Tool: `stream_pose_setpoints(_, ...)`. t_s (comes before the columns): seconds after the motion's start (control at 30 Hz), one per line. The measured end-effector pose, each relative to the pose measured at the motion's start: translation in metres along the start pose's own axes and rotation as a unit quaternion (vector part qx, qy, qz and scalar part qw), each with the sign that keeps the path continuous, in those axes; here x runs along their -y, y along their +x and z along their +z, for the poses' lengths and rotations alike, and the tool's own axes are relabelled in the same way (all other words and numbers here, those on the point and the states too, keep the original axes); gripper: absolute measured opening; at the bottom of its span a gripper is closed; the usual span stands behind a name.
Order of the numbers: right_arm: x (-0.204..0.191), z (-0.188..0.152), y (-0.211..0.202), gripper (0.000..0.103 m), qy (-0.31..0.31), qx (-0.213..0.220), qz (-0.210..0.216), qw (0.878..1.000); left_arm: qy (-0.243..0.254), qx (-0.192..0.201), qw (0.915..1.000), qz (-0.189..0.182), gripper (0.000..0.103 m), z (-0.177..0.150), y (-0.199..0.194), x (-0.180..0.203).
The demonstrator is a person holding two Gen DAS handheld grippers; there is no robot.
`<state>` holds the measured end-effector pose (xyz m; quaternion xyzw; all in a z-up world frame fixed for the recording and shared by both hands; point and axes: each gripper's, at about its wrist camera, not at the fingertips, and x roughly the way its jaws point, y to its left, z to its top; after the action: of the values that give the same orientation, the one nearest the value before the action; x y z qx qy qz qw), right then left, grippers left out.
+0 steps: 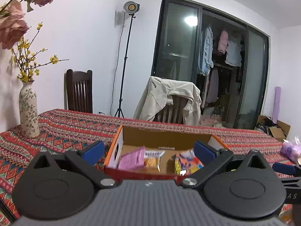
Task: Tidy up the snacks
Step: 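Open both grippers to drop the white and pink packets into the box, then move both grippers back from the box to the snack pile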
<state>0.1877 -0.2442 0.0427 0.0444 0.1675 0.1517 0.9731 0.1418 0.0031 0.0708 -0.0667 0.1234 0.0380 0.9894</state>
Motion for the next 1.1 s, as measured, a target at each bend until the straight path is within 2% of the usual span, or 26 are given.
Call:
stream_pose_setpoints(0.4, -0.004, -0.056, -0.030, 0.103, -0.006, -0.074, 0.009, 0.997, 0.012, -0.058, 0.9980, 0.019, 0.103, -0.052, -0.033, -0.024)
stream_pose_setpoints(0.67, -0.008, -0.078, -0.037, 0.103, -0.005, -0.105, 0.007, 0.994, 0.006, -0.070, 0.9972, 0.025, 0.103, -0.061, -0.047, -0.034)
stream_pose_setpoints(0.8, -0.006, -0.081, -0.038, 0.103, -0.001, -0.109, -0.011, 0.994, 0.004, -0.071, 0.9972, 0.024, 0.103, -0.061, -0.049, -0.035)
stream_pose_setpoints(0.87, -0.004, -0.081, -0.036, 0.098, -0.002, -0.115, -0.021, 0.993, 0.002, -0.075, 0.9969, 0.023, 0.103, -0.063, -0.048, -0.034)
stream_pose_setpoints(0.93, -0.005, -0.082, -0.032, 0.085, -0.008, -0.121, -0.031, 0.992, 0.002, -0.080, 0.9966, 0.021, 0.103, -0.064, -0.046, -0.034)
stream_pose_setpoints(1.1, -0.002, -0.084, -0.026, 0.084, 0.003, -0.129, -0.030, 0.991, 0.002, -0.090, 0.9957, 0.020, 0.103, -0.068, -0.043, -0.033)
